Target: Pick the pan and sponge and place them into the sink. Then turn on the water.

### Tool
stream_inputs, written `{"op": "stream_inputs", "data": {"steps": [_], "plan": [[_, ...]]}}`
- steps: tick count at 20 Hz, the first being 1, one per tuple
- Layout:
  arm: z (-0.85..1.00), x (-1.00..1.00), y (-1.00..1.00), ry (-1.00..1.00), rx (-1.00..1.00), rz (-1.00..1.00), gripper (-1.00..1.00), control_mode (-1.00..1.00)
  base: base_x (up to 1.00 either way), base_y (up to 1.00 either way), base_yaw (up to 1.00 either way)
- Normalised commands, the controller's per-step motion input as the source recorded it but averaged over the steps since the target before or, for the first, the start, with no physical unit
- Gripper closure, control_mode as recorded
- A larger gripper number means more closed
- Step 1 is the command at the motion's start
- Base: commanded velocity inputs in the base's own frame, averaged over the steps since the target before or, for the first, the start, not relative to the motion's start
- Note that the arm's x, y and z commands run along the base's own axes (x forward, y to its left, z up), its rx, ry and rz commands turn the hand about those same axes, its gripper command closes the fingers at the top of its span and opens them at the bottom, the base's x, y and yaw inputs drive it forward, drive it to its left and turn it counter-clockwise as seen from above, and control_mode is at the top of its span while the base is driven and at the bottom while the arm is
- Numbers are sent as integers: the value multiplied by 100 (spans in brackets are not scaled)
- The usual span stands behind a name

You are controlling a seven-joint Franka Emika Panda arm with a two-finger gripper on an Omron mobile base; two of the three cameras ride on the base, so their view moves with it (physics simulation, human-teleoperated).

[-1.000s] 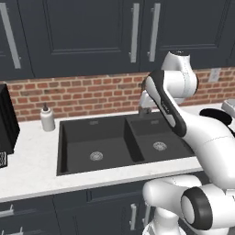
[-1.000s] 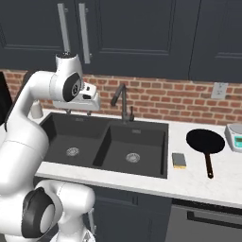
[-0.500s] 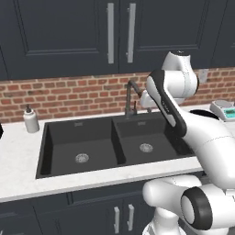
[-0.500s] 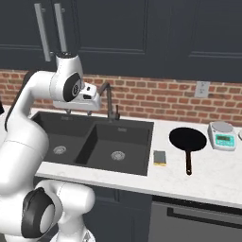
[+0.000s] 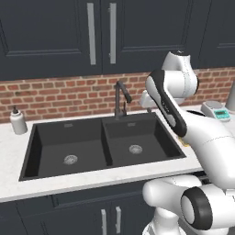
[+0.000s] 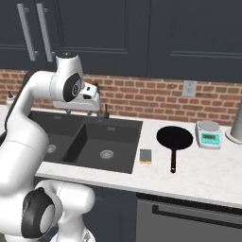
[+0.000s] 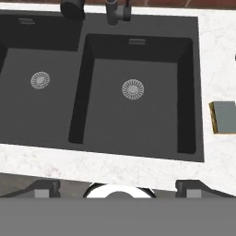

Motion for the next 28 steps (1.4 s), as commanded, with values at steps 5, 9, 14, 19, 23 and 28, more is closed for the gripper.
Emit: {"op": "stream_inputs", "data": {"steps": [5, 9, 14, 19, 23, 28], "plan": [[0, 0, 0, 0, 0, 0, -100, 100, 0, -41, 0], [0, 0, 0, 0, 0, 0, -100, 100, 0, -39, 0], [-2, 0, -36, 0, 0, 0, -100, -100, 0, 0, 0], [-4, 0, -43, 0, 0, 0, -100, -100, 0, 0, 0], [-6, 0, -47, 0, 0, 0, -100, -100, 0, 0, 0], [-14, 0, -48, 0, 0, 0, -100, -100, 0, 0, 0]]}}
